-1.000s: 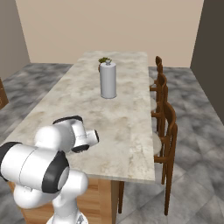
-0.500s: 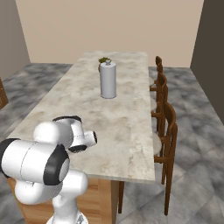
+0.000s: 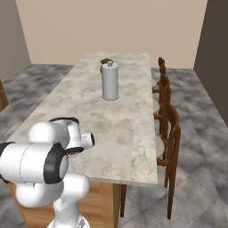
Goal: Pick the bottled drink, milk, bottled drink from the counter and place them in the open cabinet.
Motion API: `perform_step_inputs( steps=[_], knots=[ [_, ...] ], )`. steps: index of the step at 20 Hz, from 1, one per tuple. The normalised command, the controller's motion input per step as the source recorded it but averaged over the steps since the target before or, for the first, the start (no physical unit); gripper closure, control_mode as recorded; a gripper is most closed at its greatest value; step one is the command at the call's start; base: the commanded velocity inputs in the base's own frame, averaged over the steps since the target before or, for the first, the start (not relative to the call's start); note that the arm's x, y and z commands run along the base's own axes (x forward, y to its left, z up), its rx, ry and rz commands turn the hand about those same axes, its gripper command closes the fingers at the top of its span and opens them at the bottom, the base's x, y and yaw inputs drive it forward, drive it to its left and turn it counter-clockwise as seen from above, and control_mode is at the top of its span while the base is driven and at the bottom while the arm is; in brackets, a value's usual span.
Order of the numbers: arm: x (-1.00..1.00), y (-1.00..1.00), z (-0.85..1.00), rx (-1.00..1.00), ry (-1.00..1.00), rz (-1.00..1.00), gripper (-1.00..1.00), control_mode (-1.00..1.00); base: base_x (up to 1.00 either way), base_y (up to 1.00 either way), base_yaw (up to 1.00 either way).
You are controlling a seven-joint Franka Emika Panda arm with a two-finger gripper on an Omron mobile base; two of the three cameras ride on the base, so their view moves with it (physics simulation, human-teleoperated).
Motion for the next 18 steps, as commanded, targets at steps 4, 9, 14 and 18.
perform_step_inputs(
  steps=[4, 9, 14, 18],
  knots=[
    [0.0, 0.0, 0.0, 0.0, 0.0, 0.0, 1.0, -1.0, 0.0, 0.0, 0.0],
    [-0.11, 0.0, 0.48, 0.05, -0.02, 0.0, 1.0, -1.0, 0.0, 0.0, 0.0],
    [-0.33, 0.0, 1.0, 0.08, -0.01, 0.0, 1.0, -1.0, 0.0, 0.0, 0.0],
    [-0.48, 0.0, 1.0, 0.04, -0.03, -0.01, 1.0, -1.0, 0.0, 0.0, 0.0]
  ],
)
